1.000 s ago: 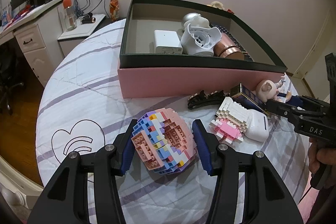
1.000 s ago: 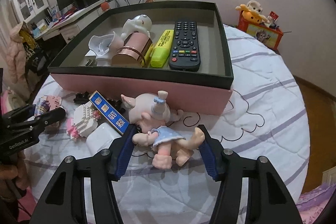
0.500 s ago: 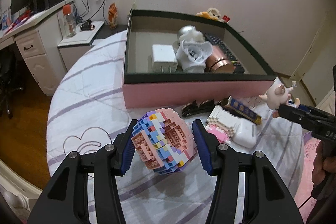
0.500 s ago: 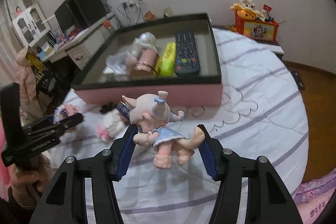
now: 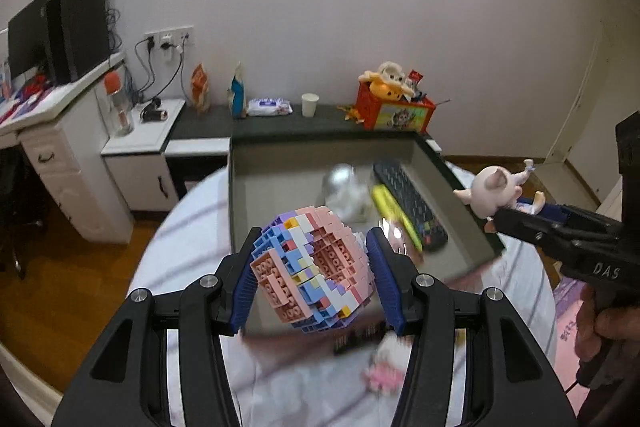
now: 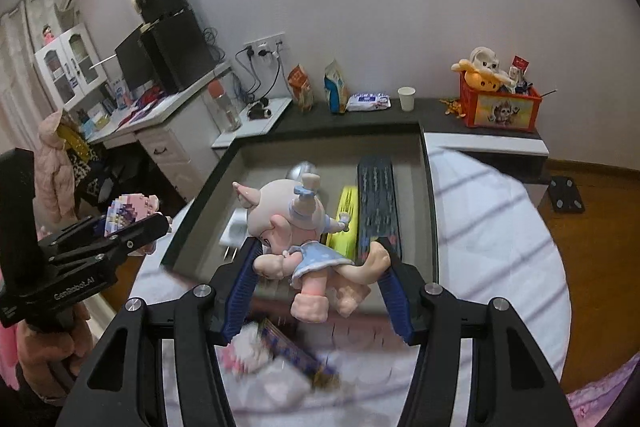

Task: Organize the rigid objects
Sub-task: 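Lower the block figure and doll into the pink box and open both tools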

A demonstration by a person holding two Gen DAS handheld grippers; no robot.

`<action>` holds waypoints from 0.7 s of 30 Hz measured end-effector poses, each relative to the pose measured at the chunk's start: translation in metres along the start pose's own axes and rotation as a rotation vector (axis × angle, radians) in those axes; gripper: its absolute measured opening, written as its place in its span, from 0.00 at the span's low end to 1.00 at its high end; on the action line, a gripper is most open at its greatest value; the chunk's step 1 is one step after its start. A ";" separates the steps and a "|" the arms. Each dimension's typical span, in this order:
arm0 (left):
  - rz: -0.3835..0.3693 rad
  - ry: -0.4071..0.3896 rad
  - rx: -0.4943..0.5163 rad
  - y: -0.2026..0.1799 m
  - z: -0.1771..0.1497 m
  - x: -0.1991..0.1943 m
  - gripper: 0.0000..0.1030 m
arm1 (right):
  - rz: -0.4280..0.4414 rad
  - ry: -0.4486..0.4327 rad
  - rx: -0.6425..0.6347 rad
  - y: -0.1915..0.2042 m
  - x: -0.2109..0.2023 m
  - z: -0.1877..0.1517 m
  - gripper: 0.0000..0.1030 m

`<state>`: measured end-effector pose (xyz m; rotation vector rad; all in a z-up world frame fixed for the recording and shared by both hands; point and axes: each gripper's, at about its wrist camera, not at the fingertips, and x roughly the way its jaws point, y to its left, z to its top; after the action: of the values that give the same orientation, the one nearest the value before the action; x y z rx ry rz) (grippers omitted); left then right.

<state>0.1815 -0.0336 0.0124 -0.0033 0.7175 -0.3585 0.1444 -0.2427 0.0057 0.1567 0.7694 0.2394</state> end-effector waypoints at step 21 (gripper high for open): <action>0.068 0.180 0.008 0.001 0.024 0.127 0.96 | -0.180 0.128 0.029 -0.026 0.110 0.029 0.80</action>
<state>0.2852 -0.0762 -0.0514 0.0609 0.8917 -0.2989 0.2449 -0.2394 -0.0529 0.0991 0.9088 0.0677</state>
